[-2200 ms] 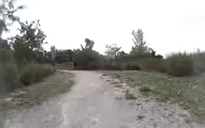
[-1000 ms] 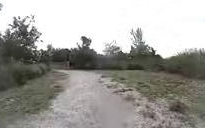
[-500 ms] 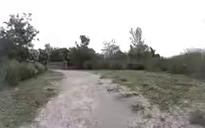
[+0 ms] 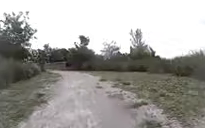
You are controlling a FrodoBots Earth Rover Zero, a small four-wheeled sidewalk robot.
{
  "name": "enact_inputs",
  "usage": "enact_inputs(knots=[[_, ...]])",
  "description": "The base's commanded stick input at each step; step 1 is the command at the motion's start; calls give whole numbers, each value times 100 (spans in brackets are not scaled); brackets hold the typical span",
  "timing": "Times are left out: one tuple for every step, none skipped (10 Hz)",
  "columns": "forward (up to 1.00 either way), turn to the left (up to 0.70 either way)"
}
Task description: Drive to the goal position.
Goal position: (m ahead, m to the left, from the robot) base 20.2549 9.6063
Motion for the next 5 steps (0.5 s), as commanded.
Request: enact_inputs(knots=[[70,35],[70,35],[70,35],[70,30],[70,0]])
